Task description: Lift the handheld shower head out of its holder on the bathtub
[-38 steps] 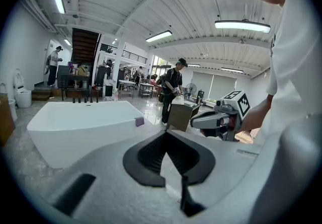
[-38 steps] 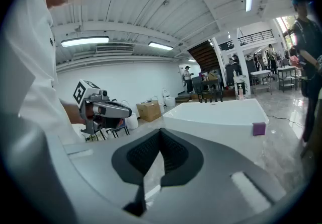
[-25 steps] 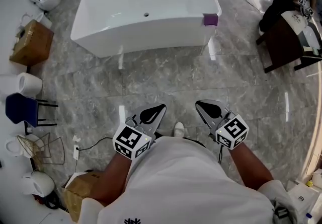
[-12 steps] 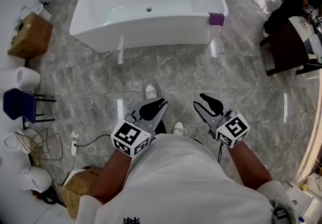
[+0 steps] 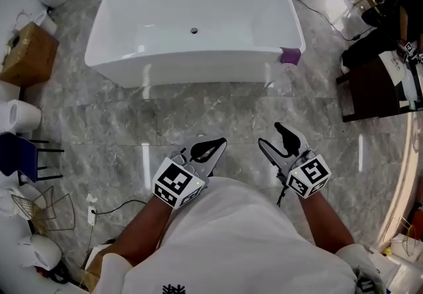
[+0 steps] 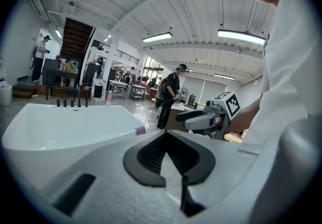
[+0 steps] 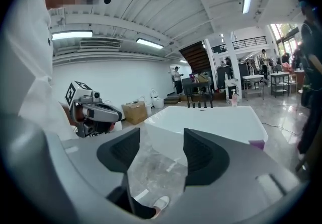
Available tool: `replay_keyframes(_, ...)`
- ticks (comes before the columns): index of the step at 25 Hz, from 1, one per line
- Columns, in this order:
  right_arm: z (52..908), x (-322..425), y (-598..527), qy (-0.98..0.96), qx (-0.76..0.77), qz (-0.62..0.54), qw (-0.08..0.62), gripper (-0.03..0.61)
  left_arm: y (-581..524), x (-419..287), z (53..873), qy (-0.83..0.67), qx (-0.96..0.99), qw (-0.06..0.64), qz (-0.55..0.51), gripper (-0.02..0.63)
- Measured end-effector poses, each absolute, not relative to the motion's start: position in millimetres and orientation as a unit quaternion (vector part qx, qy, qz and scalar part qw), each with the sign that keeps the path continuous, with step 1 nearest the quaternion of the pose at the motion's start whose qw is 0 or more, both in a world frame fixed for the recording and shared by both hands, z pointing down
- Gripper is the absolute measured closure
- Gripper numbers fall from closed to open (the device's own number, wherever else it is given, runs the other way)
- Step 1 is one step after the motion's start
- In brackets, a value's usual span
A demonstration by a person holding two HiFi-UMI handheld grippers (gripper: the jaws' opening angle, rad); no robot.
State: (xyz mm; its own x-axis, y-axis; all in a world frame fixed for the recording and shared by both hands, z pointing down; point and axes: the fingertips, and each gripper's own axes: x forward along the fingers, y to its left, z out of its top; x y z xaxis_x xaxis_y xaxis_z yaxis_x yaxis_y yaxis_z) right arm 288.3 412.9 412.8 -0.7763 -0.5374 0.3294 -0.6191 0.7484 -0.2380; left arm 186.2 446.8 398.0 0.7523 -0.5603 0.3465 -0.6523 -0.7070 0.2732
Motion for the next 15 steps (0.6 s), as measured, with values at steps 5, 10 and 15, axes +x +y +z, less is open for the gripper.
replay_keyframes(5, 415.0, 223.3, 338.6, -0.930, 0.297, 0.158, 0.145, 0.307, 383.6, 116.0, 400.2, -0.340, 0.909, 0.206, 0.122, 0.607)
replay_keyframes(10, 409.7, 159.1, 279.5, -0.935, 0.287, 0.146, 0.151, 0.310, 334.8, 45.3, 403.8, -0.356, 0.900, 0.225, 0.109, 0.607)
replay_keyframes(15, 416.2, 124.4, 241.0, -0.938, 0.263, 0.152, 0.165, 0.321, 292.4, 17.2, 400.1, -0.376, 0.894, 0.224, 0.094, 0.606)
